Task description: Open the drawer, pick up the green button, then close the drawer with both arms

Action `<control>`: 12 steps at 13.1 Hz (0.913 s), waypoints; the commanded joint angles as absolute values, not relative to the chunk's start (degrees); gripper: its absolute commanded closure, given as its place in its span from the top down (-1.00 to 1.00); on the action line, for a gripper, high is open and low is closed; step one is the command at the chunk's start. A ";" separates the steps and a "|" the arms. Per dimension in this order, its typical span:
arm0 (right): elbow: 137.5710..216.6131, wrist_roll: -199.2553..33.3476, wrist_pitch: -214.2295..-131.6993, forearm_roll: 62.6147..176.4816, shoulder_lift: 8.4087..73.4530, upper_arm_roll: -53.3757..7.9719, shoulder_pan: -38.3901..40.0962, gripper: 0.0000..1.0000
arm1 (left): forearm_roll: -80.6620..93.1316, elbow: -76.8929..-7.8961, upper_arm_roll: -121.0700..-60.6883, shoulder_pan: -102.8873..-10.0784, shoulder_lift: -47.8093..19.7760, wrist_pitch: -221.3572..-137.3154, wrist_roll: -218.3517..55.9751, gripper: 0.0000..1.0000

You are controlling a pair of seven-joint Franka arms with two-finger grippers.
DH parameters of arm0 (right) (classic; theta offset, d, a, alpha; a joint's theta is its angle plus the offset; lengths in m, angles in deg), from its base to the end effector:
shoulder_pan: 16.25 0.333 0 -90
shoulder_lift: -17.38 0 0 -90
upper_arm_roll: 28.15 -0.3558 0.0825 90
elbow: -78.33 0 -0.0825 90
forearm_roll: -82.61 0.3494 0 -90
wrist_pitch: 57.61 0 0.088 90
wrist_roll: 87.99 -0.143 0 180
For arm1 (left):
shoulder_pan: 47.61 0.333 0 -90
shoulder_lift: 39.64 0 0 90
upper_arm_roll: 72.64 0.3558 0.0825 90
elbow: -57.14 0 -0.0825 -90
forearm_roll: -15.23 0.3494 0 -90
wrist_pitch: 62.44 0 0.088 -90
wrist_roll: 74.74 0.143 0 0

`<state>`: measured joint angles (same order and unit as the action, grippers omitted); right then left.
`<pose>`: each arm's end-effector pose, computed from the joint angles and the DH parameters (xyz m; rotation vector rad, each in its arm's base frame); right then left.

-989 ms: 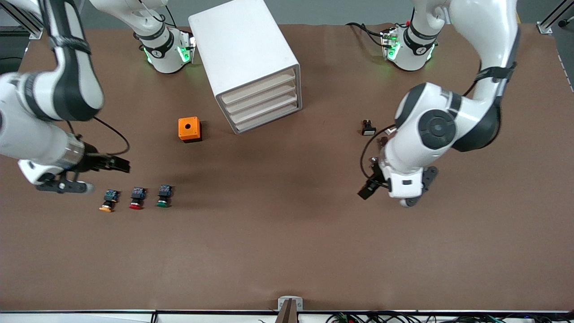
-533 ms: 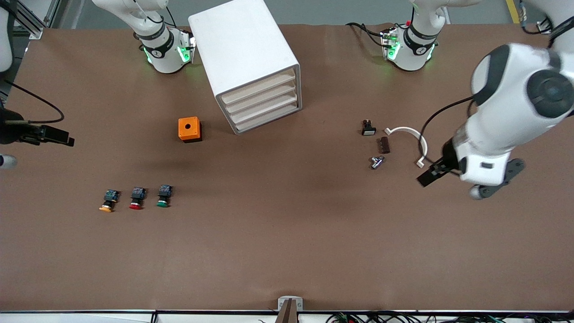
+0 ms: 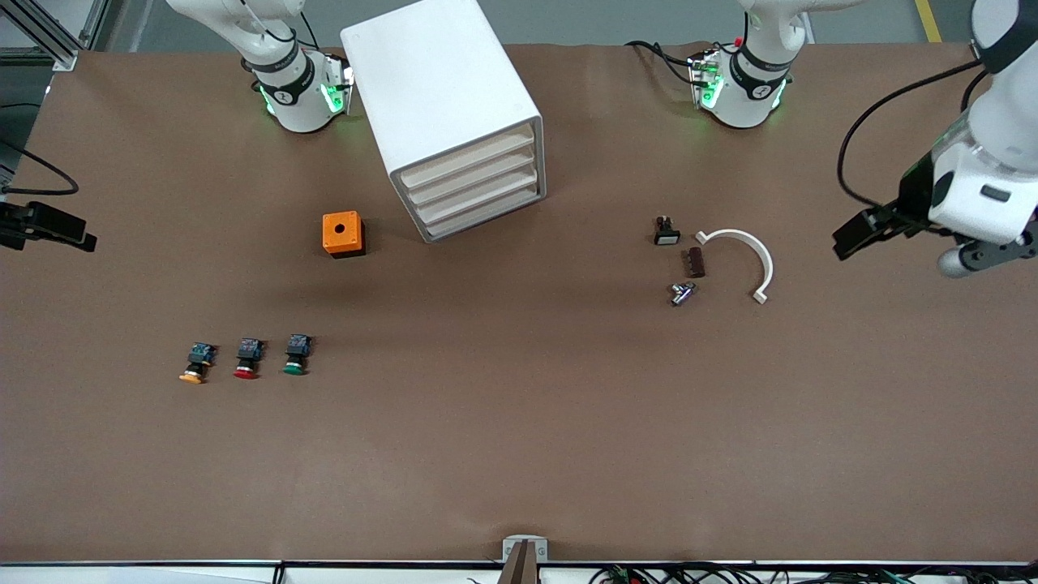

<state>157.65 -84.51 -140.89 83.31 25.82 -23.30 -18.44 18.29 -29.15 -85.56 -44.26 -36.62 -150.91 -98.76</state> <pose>0.5527 -0.0623 0.6197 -3.1309 0.0951 0.1212 0.5295 -0.0777 0.6272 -3.0730 -0.3916 0.0012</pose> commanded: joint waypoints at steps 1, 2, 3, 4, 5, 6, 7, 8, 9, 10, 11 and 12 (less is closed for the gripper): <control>155.50 -88.59 -133.06 82.44 26.70 -23.84 -18.53 1.00 | 17.16 -31.28 -83.99 -43.31 -40.42 -148.14 -90.50 1.00; 155.41 -88.77 -131.71 83.13 25.56 -23.93 -18.62 1.00 | 17.16 -31.88 -83.54 -43.21 -41.30 -147.17 -87.25 1.00; 155.76 -88.69 -131.96 83.49 22.86 -23.85 -18.79 1.00 | 17.16 -32.94 -83.02 -43.13 -42.79 -146.90 -86.17 1.00; 155.68 -88.69 -132.14 83.75 21.96 -23.93 -18.71 1.00 | 16.99 -34.42 -82.84 -42.87 -44.02 -146.90 -85.38 1.00; 155.33 -88.34 -132.31 83.93 21.69 -24.19 -18.53 1.00 | 16.03 -35.83 -82.66 -42.78 -45.86 -146.90 -85.11 1.00; 155.24 -88.25 -133.10 83.85 20.82 -24.98 -17.92 1.00 | 15.93 -37.15 -82.66 -42.77 -46.40 -147.60 -84.76 1.00; 155.76 -88.25 -134.06 83.84 19.33 -25.16 -17.74 1.00 | 15.84 -37.77 -82.66 -42.77 -46.67 -148.21 -84.58 1.00; 157.16 -88.25 -133.90 83.84 18.70 -25.16 -17.83 1.00 | 15.93 -37.87 -82.66 -42.77 -46.84 -148.57 -84.49 1.00; 158.91 -88.25 -134.07 83.93 17.74 -25.16 -17.83 1.00 | 16.02 -38.13 -82.66 -42.77 -46.93 -148.66 -84.41 1.00; 160.76 -88.25 -134.51 83.93 16.60 -25.16 -17.74 1.00 | 16.02 -38.57 -82.66 -42.77 -47.28 -148.66 -83.71 1.00; 162.69 -88.25 -135.90 83.93 15.72 -25.16 -17.74 1.00 | 16.02 -38.92 -82.66 -42.77 -47.37 -149.09 -83.09 1.00; 165.58 -88.08 -138.18 84.02 14.49 -24.90 -18.00 1.00 | 16.02 -39.01 -82.66 -42.77 -47.46 -149.62 -82.39 1.00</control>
